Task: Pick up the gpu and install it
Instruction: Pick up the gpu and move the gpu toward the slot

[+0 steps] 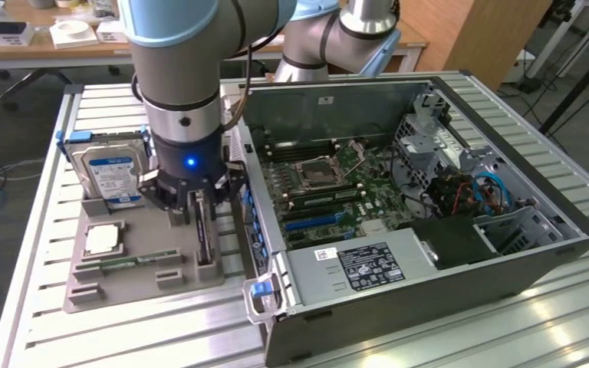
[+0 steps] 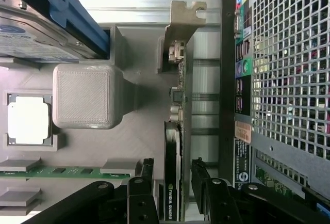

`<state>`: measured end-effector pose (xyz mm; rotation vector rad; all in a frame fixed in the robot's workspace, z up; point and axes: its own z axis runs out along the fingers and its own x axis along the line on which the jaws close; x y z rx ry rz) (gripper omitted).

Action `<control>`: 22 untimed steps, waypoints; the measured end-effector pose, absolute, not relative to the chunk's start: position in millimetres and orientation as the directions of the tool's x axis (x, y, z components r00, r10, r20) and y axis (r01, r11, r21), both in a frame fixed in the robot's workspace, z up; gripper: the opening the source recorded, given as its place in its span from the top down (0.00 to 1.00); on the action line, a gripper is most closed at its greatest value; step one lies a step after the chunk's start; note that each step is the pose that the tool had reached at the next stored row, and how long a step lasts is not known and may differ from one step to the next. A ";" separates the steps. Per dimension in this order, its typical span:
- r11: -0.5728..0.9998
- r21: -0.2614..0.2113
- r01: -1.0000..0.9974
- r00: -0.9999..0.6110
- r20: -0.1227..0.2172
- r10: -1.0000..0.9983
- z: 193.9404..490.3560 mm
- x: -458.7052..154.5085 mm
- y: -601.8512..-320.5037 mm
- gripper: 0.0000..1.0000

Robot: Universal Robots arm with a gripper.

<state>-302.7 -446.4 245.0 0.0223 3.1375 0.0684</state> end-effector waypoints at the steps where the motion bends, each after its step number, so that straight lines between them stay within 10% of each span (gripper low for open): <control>1: 0.999 0.044 0.014 -1.000 -0.003 0.014 244.2 -302.7 -446.5 0.57; 22: 0.999 0.045 0.014 -1.000 -0.007 0.014 239.3 -303.4 -446.4 0.57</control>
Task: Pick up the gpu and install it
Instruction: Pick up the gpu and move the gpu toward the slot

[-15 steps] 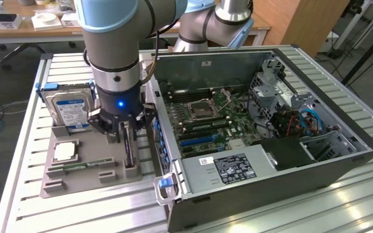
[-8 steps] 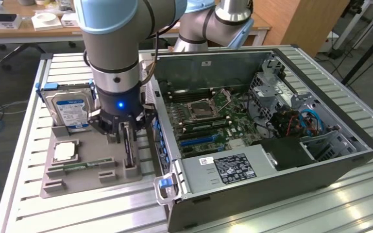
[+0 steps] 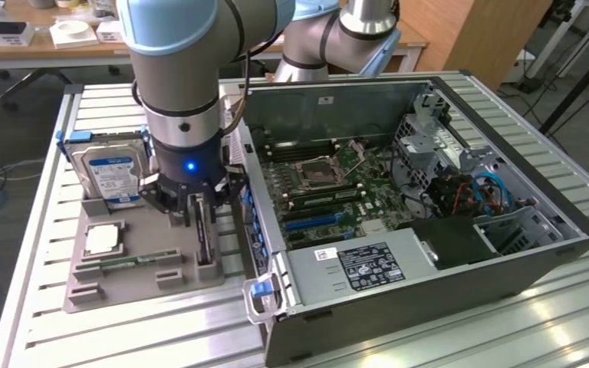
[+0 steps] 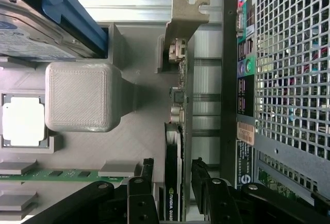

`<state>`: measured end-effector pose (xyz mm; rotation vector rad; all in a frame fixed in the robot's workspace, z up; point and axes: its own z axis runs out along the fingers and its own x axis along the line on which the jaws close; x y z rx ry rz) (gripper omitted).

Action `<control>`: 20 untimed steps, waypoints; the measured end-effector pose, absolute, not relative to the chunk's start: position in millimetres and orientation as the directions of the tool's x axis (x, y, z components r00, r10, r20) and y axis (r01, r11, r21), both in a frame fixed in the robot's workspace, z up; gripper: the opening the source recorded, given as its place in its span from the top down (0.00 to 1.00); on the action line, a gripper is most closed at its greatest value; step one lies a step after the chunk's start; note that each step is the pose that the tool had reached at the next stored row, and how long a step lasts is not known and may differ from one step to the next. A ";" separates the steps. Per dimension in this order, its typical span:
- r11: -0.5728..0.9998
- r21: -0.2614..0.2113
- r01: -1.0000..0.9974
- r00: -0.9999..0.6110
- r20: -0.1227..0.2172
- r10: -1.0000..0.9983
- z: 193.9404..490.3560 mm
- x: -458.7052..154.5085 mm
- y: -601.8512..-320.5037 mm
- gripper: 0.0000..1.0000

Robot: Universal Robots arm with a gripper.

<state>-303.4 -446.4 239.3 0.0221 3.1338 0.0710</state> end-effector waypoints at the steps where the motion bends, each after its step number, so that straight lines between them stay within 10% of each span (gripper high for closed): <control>1: 0.999 0.045 0.014 -1.000 -0.006 0.014 239.1 -303.4 -446.5 0.57; 20: 0.999 0.045 0.014 -1.000 -0.009 0.014 235.3 -304.0 -446.4 0.57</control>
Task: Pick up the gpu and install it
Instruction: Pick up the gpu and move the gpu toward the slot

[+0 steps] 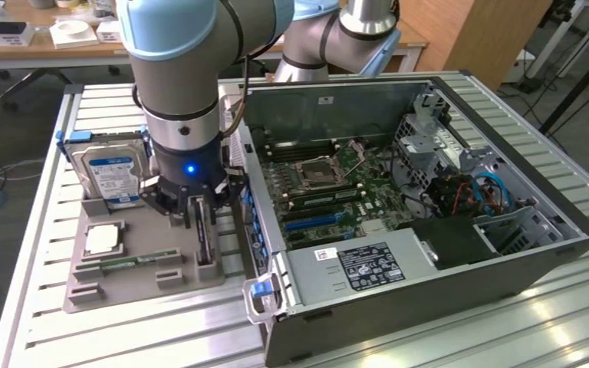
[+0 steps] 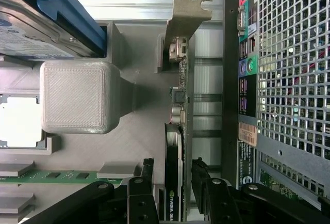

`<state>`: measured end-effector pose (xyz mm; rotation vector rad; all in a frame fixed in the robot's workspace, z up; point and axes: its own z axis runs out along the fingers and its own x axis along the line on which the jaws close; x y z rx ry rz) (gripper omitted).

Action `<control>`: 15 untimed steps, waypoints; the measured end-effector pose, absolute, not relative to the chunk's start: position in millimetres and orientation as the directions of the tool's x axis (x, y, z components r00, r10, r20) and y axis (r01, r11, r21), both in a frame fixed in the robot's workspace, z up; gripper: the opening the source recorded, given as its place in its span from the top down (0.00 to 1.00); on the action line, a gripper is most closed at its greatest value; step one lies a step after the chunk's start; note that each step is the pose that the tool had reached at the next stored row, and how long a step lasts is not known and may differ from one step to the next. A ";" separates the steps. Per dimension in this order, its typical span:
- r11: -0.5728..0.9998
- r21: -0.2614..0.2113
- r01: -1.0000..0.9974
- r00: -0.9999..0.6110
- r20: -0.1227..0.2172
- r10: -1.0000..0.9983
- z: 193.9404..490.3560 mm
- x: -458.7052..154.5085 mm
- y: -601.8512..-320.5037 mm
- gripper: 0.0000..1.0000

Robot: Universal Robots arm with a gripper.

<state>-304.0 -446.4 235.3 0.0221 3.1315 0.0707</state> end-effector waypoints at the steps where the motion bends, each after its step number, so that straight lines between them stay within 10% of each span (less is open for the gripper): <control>1: 0.999 0.045 0.014 -1.000 -0.009 0.014 235.1 -304.0 -446.1 0.57; 15: 0.999 0.046 0.014 -1.000 -0.010 0.014 234.3 -304.1 -445.5 0.57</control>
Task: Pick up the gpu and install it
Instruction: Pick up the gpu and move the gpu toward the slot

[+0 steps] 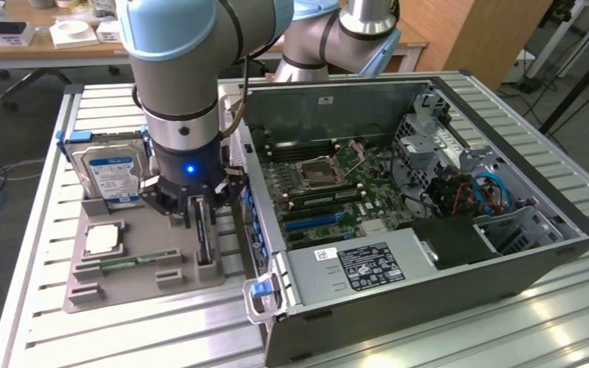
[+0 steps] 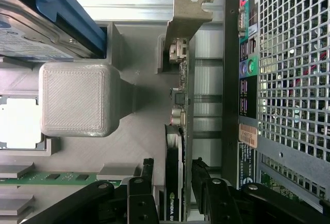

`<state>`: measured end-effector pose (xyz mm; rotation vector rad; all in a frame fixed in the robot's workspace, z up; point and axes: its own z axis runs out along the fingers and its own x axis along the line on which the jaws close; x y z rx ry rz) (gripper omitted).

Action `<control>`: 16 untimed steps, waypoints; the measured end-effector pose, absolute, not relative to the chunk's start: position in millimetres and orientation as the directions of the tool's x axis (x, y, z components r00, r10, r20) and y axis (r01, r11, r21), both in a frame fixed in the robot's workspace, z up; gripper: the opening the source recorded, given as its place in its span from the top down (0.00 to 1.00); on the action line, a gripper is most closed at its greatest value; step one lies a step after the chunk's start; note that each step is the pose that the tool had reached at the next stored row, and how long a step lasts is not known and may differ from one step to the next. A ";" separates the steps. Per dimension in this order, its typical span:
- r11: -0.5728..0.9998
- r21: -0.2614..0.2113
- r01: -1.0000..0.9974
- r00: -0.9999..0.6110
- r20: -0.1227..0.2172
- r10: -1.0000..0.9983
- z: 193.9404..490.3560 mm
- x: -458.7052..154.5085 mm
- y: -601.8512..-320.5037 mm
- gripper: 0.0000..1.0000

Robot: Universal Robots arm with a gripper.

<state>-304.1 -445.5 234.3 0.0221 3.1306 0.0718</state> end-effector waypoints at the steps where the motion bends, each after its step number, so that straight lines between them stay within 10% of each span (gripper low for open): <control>1: 0.999 0.046 0.014 -1.000 -0.010 0.014 234.3 -303.8 -445.5 0.57; 16: 0.999 0.046 0.014 -1.000 -0.010 0.014 233.6 -303.2 -445.5 0.57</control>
